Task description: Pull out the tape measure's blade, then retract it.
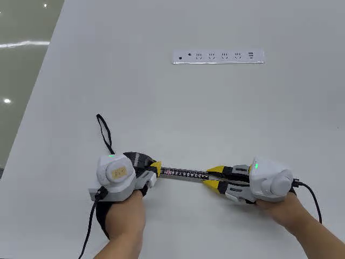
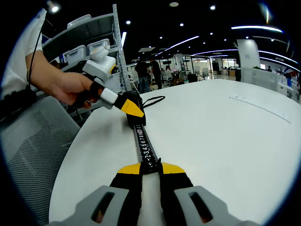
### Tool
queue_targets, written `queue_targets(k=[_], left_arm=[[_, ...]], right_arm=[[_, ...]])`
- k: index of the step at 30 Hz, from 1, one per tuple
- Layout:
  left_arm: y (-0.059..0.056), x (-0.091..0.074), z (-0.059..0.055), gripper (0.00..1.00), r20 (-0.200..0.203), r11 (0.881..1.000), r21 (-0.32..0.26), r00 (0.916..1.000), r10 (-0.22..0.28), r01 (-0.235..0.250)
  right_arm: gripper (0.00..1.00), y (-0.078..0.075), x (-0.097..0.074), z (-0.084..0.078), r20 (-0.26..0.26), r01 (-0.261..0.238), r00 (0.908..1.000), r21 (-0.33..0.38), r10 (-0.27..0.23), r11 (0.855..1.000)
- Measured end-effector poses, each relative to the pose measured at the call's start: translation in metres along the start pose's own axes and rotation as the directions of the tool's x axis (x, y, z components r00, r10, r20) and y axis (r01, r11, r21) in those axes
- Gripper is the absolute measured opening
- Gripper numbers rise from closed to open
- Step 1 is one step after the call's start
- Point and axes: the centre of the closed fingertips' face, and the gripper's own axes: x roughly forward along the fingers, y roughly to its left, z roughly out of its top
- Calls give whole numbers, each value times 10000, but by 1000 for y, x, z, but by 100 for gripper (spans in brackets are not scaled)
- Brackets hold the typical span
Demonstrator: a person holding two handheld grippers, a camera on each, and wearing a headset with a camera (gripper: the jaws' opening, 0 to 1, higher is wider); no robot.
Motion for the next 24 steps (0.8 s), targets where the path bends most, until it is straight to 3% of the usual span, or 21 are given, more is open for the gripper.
queue_targets(k=[24], left_arm=[[0, -1, 0, 66, -9, 10000, -24, 10000, -41, 41]], right_arm=[[12, 5, 20, 6, 38, -152, 9999, -77, 153, 9999]])
